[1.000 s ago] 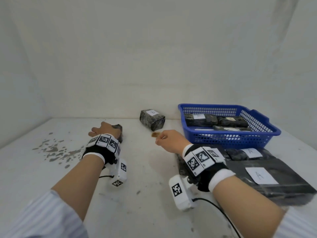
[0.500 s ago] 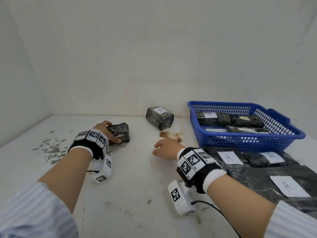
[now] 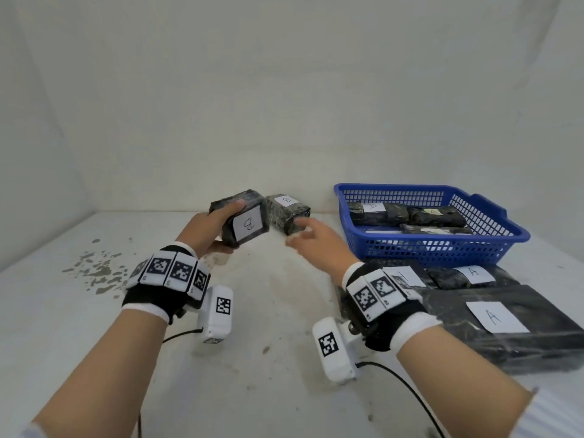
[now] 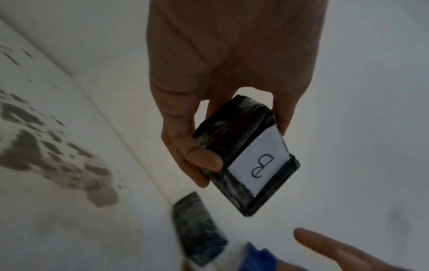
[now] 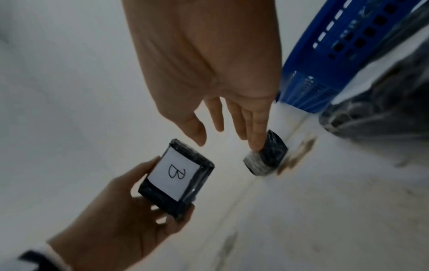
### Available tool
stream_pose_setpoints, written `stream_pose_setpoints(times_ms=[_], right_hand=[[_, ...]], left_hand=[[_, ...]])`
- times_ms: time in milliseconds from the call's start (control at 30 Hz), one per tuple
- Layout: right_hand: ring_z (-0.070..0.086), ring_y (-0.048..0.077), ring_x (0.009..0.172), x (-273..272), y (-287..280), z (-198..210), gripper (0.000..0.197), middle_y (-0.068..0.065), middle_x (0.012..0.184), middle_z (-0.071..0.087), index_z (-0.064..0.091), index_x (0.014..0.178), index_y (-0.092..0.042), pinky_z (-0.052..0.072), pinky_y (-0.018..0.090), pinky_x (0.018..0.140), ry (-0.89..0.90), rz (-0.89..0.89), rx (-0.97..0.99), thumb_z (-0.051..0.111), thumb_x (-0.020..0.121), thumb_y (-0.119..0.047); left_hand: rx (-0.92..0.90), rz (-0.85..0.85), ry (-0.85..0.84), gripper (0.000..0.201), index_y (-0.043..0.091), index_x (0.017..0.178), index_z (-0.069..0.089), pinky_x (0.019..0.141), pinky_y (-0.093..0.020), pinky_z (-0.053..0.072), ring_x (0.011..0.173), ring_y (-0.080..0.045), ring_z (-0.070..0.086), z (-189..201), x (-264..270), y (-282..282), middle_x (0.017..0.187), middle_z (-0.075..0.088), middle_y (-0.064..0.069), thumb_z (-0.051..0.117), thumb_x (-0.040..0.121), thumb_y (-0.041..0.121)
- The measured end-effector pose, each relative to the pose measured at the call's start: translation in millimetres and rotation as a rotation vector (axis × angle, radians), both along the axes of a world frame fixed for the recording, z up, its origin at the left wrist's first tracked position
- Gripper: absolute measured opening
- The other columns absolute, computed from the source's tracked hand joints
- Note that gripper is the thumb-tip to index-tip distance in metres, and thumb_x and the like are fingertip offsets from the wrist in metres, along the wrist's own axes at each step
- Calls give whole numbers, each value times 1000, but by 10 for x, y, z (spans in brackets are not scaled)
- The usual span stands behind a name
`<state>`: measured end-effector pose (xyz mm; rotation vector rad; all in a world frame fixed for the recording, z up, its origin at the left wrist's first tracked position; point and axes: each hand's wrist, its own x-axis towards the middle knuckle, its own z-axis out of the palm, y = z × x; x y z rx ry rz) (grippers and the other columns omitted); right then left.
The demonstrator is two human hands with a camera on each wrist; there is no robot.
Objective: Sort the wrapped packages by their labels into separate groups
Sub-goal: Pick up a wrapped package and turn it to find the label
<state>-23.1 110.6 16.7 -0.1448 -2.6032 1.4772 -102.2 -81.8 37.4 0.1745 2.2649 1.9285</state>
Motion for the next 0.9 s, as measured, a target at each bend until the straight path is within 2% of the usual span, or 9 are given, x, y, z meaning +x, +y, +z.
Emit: stream_pose_setpoints(times_ms=[67, 100, 200, 300, 367, 467, 567, 733, 900], right_hand=[[65, 3, 96, 205, 67, 151, 54, -4, 136, 52, 40, 150, -28, 54, 17, 85, 138, -3, -210, 61, 99, -24], [64, 1, 99, 301, 114, 211, 57, -4, 139, 49, 38, 151, -31, 54, 18, 87, 189, 19, -303, 61, 99, -25], [54, 15, 130, 579, 289, 334, 65, 4, 150, 47, 37, 150, -44, 46, 42, 109, 254, 134, -411, 67, 94, -31], [68, 21, 112, 821, 454, 365, 66, 6, 123, 70, 41, 146, -46, 54, 41, 97, 285, 233, -445, 69, 92, -20], [70, 27, 101, 952, 538, 369, 63, 15, 116, 72, 43, 145, -43, 56, 37, 87, 334, 231, -437, 66, 94, -14], [68, 33, 106, 1053, 645, 349, 55, 24, 116, 70, 45, 143, -42, 56, 43, 92, 409, 185, -440, 61, 98, -16], [68, 32, 109, 1126, 713, 307, 53, 17, 114, 73, 46, 141, -42, 56, 43, 97, 418, 156, -443, 63, 94, -22], [70, 22, 99, 1139, 760, 167, 65, 9, 112, 75, 46, 146, -35, 57, 31, 89, 434, 99, -447, 71, 89, -13], [71, 12, 96, 1144, 700, 93, 71, 7, 117, 73, 43, 147, -34, 56, 26, 82, 431, 62, -459, 74, 86, -15]], left_hand=[[4, -73, 22, 41, 16, 106, 66, 51, -28, 51, 74, -32, 67, 98, 246, 102, 96, 67, -11, 58, 89, 52], [13, -112, 32, 39, 19, 104, 66, 50, -28, 47, 70, -31, 68, 149, 369, 156, 93, 68, -10, 55, 89, 54], [42, -205, 58, 42, 24, 100, 67, 45, -25, 39, 63, -29, 67, 269, 694, 334, 81, 69, -7, 50, 90, 61], [65, -266, 58, 55, 22, 101, 69, 44, -25, 38, 59, -27, 65, 352, 953, 504, 76, 70, -7, 43, 89, 68], [96, -320, 62, 58, 20, 103, 69, 44, -26, 42, 60, -26, 64, 363, 1083, 596, 78, 71, -8, 42, 87, 69], [209, -388, 88, 54, 20, 128, 46, 49, -30, 52, 66, -28, 68, 263, 1191, 688, 85, 73, -12, 70, 83, 39], [248, -362, 205, 71, 35, 139, 28, 60, -32, 57, 70, -30, 69, 121, 1229, 793, 89, 74, -14, 66, 84, 8], [298, -392, 289, 78, 29, 147, 33, 70, -33, 57, 75, -31, 70, -22, 1245, 855, 104, 72, -18, 74, 82, 15], [261, -395, 334, 80, 27, 148, 33, 66, -33, 57, 69, -29, 69, -66, 1232, 850, 99, 73, -13, 74, 80, 17]])
